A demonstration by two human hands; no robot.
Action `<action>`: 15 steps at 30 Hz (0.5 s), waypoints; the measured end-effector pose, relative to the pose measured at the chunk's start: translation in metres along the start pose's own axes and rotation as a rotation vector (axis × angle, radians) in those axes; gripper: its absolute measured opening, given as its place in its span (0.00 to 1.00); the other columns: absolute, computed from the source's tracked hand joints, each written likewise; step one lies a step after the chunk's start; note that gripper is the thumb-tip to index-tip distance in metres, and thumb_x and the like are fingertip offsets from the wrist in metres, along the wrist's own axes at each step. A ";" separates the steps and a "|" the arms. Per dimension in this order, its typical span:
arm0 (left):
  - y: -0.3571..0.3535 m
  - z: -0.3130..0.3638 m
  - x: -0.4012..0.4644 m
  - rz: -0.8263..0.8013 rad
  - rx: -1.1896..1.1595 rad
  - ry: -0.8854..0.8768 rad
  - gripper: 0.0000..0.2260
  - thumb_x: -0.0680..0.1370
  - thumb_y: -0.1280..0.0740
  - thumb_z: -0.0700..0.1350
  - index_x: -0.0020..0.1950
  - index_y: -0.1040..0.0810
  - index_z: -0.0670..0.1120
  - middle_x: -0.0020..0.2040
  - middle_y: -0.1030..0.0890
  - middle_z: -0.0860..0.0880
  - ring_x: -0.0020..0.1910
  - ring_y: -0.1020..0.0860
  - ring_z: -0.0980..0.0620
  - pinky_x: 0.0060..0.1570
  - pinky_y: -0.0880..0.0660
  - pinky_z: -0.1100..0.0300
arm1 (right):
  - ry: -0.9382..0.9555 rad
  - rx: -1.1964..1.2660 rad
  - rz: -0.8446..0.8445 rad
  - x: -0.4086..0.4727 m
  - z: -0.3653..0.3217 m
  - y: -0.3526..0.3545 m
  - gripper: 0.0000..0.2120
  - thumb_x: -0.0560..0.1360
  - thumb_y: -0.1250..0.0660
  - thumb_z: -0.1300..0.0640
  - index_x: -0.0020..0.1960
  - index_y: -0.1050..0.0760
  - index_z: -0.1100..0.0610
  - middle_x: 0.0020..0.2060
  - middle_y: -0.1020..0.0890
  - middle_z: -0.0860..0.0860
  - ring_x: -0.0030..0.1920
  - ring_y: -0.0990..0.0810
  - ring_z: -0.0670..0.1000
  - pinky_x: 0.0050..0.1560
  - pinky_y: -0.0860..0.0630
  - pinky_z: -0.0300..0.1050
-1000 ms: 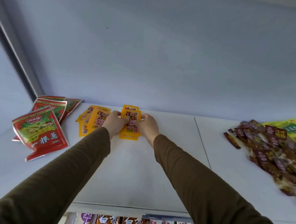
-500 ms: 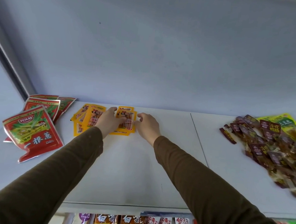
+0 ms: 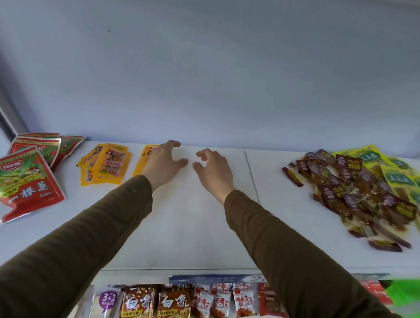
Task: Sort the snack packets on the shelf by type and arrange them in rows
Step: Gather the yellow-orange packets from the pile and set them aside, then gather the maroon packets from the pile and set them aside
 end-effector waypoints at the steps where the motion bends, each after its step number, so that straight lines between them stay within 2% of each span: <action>1: -0.008 0.010 -0.002 -0.008 0.008 -0.014 0.23 0.79 0.30 0.49 0.73 0.30 0.47 0.70 0.26 0.44 0.66 0.26 0.42 0.64 0.26 0.45 | 0.013 -0.028 0.018 -0.004 0.007 0.011 0.17 0.81 0.36 0.49 0.69 0.26 0.52 0.64 0.21 0.50 0.64 0.26 0.54 0.61 0.26 0.50; 3: -0.026 0.031 -0.007 -0.018 0.040 -0.046 0.23 0.79 0.30 0.50 0.73 0.29 0.48 0.71 0.26 0.45 0.69 0.28 0.42 0.67 0.30 0.47 | 0.039 -0.089 0.050 -0.013 0.024 0.035 0.18 0.82 0.36 0.49 0.69 0.26 0.52 0.64 0.21 0.51 0.65 0.27 0.55 0.62 0.26 0.52; 7: -0.076 0.079 -0.019 -0.062 0.068 -0.096 0.23 0.79 0.31 0.50 0.73 0.28 0.48 0.72 0.27 0.46 0.71 0.32 0.44 0.67 0.34 0.52 | 0.068 -0.210 0.077 -0.032 0.068 0.088 0.19 0.81 0.36 0.48 0.70 0.27 0.52 0.66 0.22 0.52 0.66 0.28 0.56 0.62 0.26 0.53; 12: -0.147 0.144 -0.040 -0.098 0.148 -0.133 0.22 0.80 0.32 0.51 0.73 0.27 0.48 0.74 0.27 0.46 0.73 0.33 0.44 0.70 0.35 0.51 | 0.100 -0.304 0.051 -0.056 0.139 0.156 0.19 0.81 0.36 0.48 0.70 0.27 0.52 0.66 0.23 0.52 0.67 0.29 0.57 0.63 0.27 0.54; 15: -0.186 0.180 -0.053 -0.101 0.203 -0.176 0.21 0.80 0.32 0.51 0.72 0.27 0.48 0.74 0.27 0.46 0.75 0.35 0.43 0.72 0.37 0.50 | 0.138 -0.365 0.047 -0.066 0.179 0.194 0.17 0.80 0.35 0.48 0.67 0.25 0.52 0.63 0.22 0.52 0.66 0.29 0.58 0.61 0.28 0.54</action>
Point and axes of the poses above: each hand's wrist, its own x-axis towards the middle knuckle, its own y-axis out of the back of the hand, z = x × y, the point moved 1 cm from there along x, towards the middle knuckle
